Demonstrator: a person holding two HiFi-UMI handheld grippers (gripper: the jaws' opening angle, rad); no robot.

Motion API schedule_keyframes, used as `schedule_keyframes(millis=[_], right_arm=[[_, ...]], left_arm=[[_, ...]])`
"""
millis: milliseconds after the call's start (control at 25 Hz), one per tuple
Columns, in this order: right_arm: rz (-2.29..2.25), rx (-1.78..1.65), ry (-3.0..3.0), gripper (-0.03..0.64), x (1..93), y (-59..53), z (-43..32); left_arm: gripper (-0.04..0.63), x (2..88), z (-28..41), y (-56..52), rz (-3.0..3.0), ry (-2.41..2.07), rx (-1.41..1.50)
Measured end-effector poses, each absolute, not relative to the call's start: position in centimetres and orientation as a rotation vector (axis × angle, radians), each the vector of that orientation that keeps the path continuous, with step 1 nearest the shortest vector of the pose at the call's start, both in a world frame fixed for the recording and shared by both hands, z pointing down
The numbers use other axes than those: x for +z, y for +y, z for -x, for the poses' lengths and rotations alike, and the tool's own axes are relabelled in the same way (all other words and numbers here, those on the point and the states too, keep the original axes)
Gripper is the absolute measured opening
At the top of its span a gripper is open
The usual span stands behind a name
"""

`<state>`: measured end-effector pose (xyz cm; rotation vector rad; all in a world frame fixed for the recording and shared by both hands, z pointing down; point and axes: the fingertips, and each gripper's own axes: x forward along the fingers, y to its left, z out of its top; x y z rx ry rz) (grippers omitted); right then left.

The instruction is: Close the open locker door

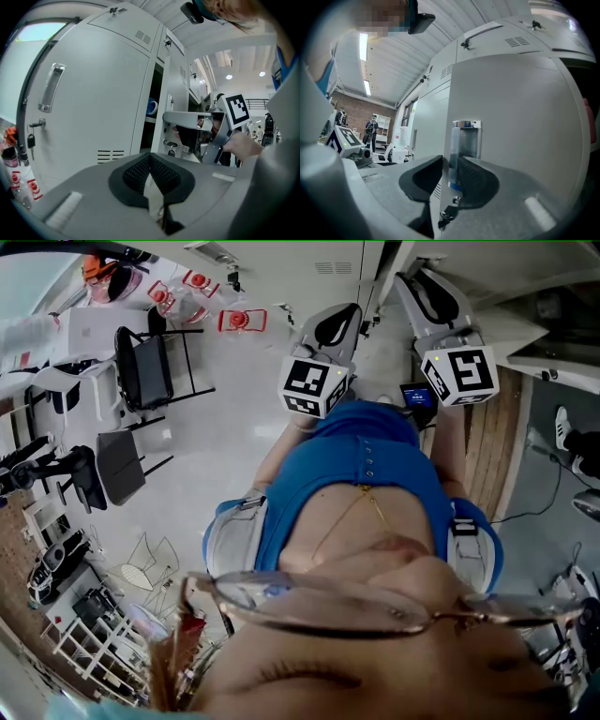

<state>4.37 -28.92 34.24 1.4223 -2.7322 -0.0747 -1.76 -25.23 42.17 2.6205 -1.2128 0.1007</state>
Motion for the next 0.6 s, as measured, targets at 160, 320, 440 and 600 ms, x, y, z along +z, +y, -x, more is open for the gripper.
schedule_keyframes(millis=[160, 320, 440, 600], right_arm=[[-1.435, -0.094, -2.748, 0.096, 34.1, -29.6, -4.3], [-1.449, -0.102, -2.768, 0.093, 34.1, -30.3, -4.3], [-1.465, -0.116, -2.774, 0.091, 34.2, -31.1, -4.4], [-1.479, -0.091, -2.786, 0.081, 34.2, -31.9, -4.4]], left_arm=[[-0.002, 42.2, 2.0, -26.0, -2.624, -1.196, 0.099], [-0.002, 42.3, 2.0, -26.6, -2.634, -1.178, 0.100], [-0.002, 42.7, 1.9, -27.3, -2.637, -1.166, 0.105], [-0.002, 42.6, 1.9, -28.0, -2.643, -1.153, 0.105]])
